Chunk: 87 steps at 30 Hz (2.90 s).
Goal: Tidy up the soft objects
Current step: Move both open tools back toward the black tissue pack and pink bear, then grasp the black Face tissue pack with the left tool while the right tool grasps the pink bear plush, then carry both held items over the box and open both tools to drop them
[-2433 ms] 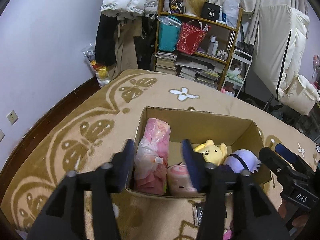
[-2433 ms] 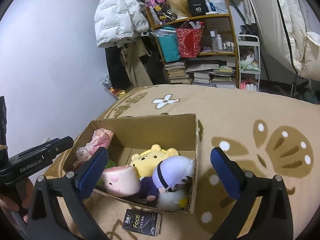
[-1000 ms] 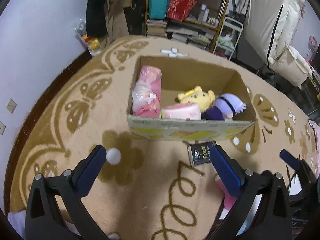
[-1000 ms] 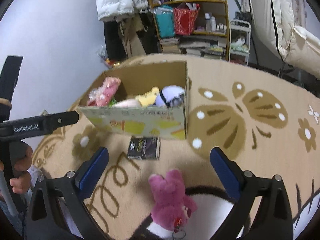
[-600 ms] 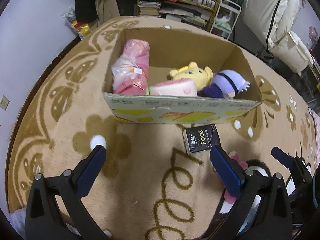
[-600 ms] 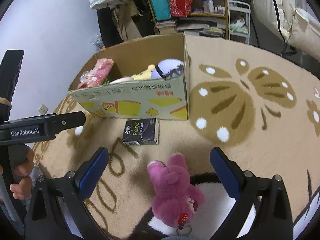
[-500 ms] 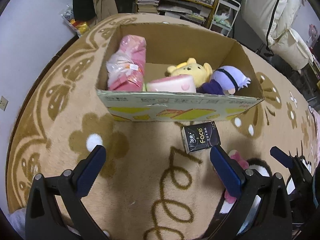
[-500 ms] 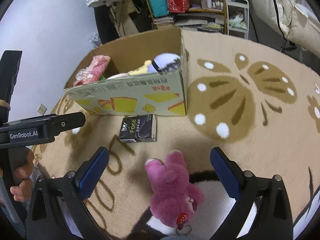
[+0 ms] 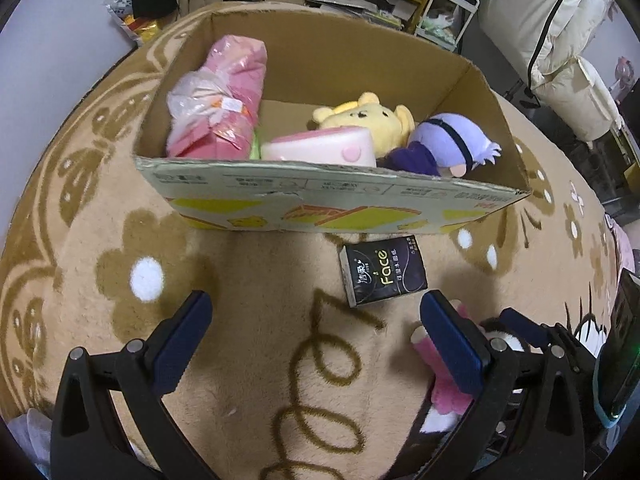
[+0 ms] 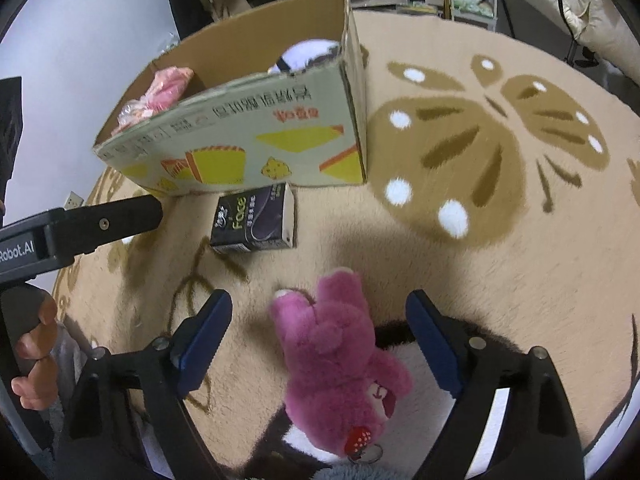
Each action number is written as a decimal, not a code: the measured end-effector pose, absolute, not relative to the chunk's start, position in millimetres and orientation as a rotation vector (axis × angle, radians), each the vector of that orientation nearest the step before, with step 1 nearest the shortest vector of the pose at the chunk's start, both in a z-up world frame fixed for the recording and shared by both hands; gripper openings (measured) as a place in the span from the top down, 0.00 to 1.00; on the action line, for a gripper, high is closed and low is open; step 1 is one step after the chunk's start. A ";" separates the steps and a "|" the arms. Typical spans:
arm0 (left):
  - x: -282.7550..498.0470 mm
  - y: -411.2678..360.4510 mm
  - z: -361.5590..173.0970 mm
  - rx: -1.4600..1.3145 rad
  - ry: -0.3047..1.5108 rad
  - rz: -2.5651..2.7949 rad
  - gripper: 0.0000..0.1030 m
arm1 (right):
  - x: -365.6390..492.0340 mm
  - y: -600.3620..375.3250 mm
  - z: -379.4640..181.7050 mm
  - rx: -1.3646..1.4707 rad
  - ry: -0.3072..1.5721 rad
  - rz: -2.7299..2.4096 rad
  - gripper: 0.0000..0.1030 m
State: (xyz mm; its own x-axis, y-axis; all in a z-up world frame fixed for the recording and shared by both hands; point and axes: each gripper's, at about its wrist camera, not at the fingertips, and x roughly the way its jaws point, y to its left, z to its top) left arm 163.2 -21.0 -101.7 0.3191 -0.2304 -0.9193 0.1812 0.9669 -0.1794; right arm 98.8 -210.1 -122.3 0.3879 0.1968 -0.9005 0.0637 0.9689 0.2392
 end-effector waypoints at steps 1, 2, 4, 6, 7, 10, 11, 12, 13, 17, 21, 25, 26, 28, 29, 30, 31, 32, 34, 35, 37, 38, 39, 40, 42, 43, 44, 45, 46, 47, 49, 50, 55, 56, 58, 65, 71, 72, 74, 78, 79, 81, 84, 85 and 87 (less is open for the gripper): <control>163.8 -22.8 -103.4 -0.046 1.221 -0.273 0.00 | 99.4 -209.4 -123.9 0.252 1.180 0.087 0.10; 164.6 -24.2 -104.9 -0.046 1.226 -0.275 0.00 | 99.7 -209.4 -126.4 0.254 1.192 0.087 0.10; 165.9 -27.4 -108.1 -0.048 1.230 -0.271 0.00 | 101.5 -208.9 -132.2 0.261 1.215 0.091 0.13; 167.7 -31.4 -111.6 -0.047 1.236 -0.268 0.00 | 103.2 -209.7 -139.0 0.277 1.242 0.098 0.18; 168.7 -33.7 -114.5 -0.045 1.244 -0.271 0.00 | 103.9 -209.7 -142.0 0.282 1.254 0.097 0.19; 170.1 -37.8 -121.7 -0.060 1.259 -0.273 0.00 | 104.5 -208.7 -147.7 0.285 1.280 0.094 0.19; 170.5 -39.0 -123.9 -0.069 1.265 -0.275 0.00 | 104.6 -207.8 -148.3 0.283 1.284 0.097 0.19; 171.2 -40.2 -126.1 -0.079 1.269 -0.276 0.00 | 104.5 -206.0 -148.9 0.279 1.289 0.102 0.19; 171.5 -40.8 -128.0 -0.083 1.273 -0.275 0.00 | 104.6 -204.0 -149.5 0.274 1.294 0.109 0.19; 174.5 -47.9 -135.8 -0.083 1.286 -0.286 0.00 | 107.3 -196.3 -156.3 0.250 1.316 0.122 0.31; 177.1 -53.5 -142.4 -0.093 1.283 -0.262 0.00 | 110.6 -193.1 -161.6 0.242 1.322 0.127 0.46; 179.2 -59.7 -152.6 -0.096 1.292 -0.244 0.00 | 109.7 -192.4 -160.2 0.235 1.308 0.141 0.51; 179.7 -61.4 -154.0 -0.091 1.294 -0.246 0.00 | 109.9 -191.9 -159.8 0.237 1.304 0.144 0.51; 180.2 -63.1 -153.7 -0.086 1.291 -0.249 0.00 | 113.9 -194.2 -158.4 0.245 1.301 0.142 0.51; 180.4 -64.5 -153.3 -0.089 1.288 -0.252 0.00 | 114.5 -196.0 -158.1 0.255 1.297 0.136 0.51; 181.1 -65.5 -152.6 -0.099 1.283 -0.260 0.00 | 114.8 -199.1 -157.3 0.263 1.290 0.130 0.51; 182.2 -66.3 -152.5 -0.109 1.281 -0.269 0.00 | 115.0 -203.0 -156.0 0.271 1.282 0.120 0.51; 182.9 -67.4 -152.5 -0.121 1.281 -0.281 0.00 | 115.2 -206.3 -153.1 0.276 1.275 0.113 0.51; 184.9 -69.8 -152.9 -0.134 1.284 -0.307 0.00 | 117.3 -211.2 -151.6 0.285 1.257 0.096 0.51; 185.5 -71.4 -153.1 -0.132 1.283 -0.315 0.00 | 118.3 -212.3 -150.8 0.285 1.250 0.090 0.51; 187.1 -74.2 -153.6 -0.117 1.279 -0.309 0.01 | 120.2 -213.1 -149.8 0.283 1.238 0.083 0.51; 187.8 -75.5 -155.0 -0.109 1.282 -0.304 0.01 | 120.8 -213.9 -149.5 0.280 1.232 0.082 0.51; 189.0 -75.8 -156.5 -0.102 1.289 -0.299 0.01 | 121.5 -214.2 -149.6 0.275 1.229 0.082 0.51; 189.9 -77.3 -159.2 -0.098 1.298 -0.291 0.01 | 122.2 -213.0 -149.3 0.272 1.229 0.082 0.51; 192.7 -83.0 -166.2 -0.105 1.309 -0.275 0.02 | 122.4 -213.0 -148.8 0.268 1.235 0.085 0.51; 194.2 -86.8 -169.0 -0.106 1.310 -0.269 0.02 | 122.4 -211.8 -149.2 0.264 1.237 0.086 0.51; 194.5 -88.8 -169.6 -0.097 1.308 -0.264 0.06 | 123.8 -210.5 -149.0 0.261 1.237 0.087 0.51; 194.4 -90.6 -169.5 -0.086 1.304 -0.262 0.09 | 125.3 -209.3 -148.5 0.258 1.237 0.087 0.51; 193.9 -93.4 -168.8 -0.067 1.300 -0.265 0.15 | 129.5 -211.7 -153.7 0.257 1.237 0.088 0.51; 193.5 -95.6 -168.4 -0.052 1.297 -0.263 0.20 | 133.6 -206.2 -155.4 0.257 1.236 0.087 0.51; 193.1 -98.8 -168.9 -0.030 1.303 -0.244 0.31 | 133.1 -204.8 -155.1 0.259 1.235 0.087 0.51; 192.7 -99.0 -169.4 -0.024 1.304 -0.235 0.38 | 132.5 -204.5 -155.1 0.263 1.234 0.086 0.51; 188.3 -95.0 -168.1 -0.014 1.309 -0.213 0.38 | 126.0 -207.0 -157.1 0.291 1.215 0.086 0.51; 188.0 -93.8 -167.2 -0.025 1.310 -0.212 0.38 | 123.3 -210.2 -154.5 0.293 1.209 0.088 0.51; 186.5 -90.6 -165.7 -0.027 1.311 -0.202 0.38 | 120.6 -212.5 -149.7 0.297 1.188 0.096 0.51; 173.9 -78.6 -155.5 -0.021 1.279 -0.112 0.38 | 106.5 -226.5 -128.2 0.326 1.106 0.087 0.52; 160.4 -59.2 -132.3 -0.007 1.181 -0.032 0.38 | 98.8 -228.7 -107.6 0.332 1.025 0.098 0.55; 158.1 -57.7 -126.6 -0.014 1.160 -0.025 0.38 | 99.2 -221.7 -106.6 0.329 1.013 0.104 0.56; 156.2 -44.1 -113.2 -0.022 1.126 -0.013 0.38 | 96.3 -217.2 -98.0 0.310 0.970 0.121 0.56; 146.4 -38.2 -97.6 -0.016 1.068 0.025 0.38 | 91.8 -203.0 -81.4 0.267 0.907 0.132 0.57; 143.9 -37.1 -93.3 -0.014 1.051 0.037 0.38 | 90.9 -202.6 -78.2 0.263 0.898 0.133 0.57; 133.2 -22.6 -81.7 -0.014 1.016 0.053 0.38 | 93.6 -199.6 -74.5 0.266 0.886 0.142 0.57; 131.4 -9.6 -69.0 -0.023 0.970 0.064 0.38 | 96.4 -197.4 -69.8 0.275 0.872 0.145 0.57; 135.1 0.1 -71.5 -0.026 0.963 0.063 0.38 | 96.6 -197.3 -67.5 0.277 0.865 0.146 0.57; 137.2 6.7 -67.9 -0.029 0.950 0.053 0.38 | 97.4 -196.7 -59.4 0.273 0.843 0.151 0.57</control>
State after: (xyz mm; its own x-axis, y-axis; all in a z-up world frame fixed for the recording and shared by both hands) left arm 137.2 6.7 -67.9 0.5805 0.0326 -0.8136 -0.0586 0.9983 -0.0018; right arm 97.4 -196.7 -59.4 0.6572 0.2385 -0.7150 -0.0236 0.9546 0.2968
